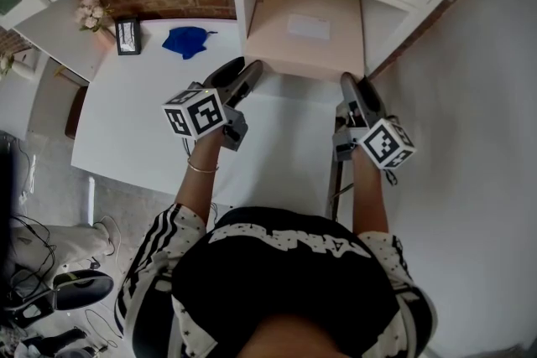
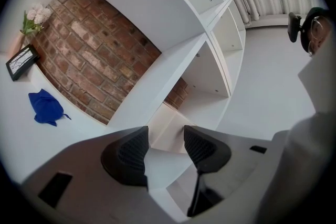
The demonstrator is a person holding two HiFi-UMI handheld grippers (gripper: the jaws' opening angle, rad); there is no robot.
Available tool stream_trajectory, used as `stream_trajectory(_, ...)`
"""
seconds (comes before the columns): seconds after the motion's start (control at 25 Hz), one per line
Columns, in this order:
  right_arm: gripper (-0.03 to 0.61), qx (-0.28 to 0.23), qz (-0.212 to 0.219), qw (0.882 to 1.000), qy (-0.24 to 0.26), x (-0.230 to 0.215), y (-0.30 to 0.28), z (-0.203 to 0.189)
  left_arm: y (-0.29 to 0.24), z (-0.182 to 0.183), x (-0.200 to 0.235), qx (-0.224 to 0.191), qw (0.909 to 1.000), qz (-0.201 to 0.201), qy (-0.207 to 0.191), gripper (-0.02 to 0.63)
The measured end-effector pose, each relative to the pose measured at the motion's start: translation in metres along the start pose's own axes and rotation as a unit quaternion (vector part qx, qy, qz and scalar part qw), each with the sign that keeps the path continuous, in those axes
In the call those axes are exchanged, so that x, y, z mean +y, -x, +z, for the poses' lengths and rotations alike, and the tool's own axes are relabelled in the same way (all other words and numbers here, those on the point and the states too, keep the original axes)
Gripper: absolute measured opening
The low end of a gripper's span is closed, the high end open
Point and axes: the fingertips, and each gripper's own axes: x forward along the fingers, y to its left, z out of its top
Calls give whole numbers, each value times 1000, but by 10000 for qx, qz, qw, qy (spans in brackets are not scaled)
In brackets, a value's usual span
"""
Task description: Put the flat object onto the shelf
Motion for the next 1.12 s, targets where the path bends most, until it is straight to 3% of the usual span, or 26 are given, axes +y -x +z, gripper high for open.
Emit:
stream_trajectory(0.24,239,-103,-170,9998,39,-6,9,1,15,9,6,-103,9996,185,-171,207)
stream_trajectory(0.6,66,-517,-223,9982,189,7,32,20,36,10,4,-156,9966,556,-587,75)
stream_trajectory(0.88,38,-549,-117,9978,357,21,48,22,48,8,-10,-156,9925,624,-1037,41)
stream_trajectory(1.12,35,-559,-116,9973,469,29,61,21,55,5,-22,-143,9916,577,-1150,41)
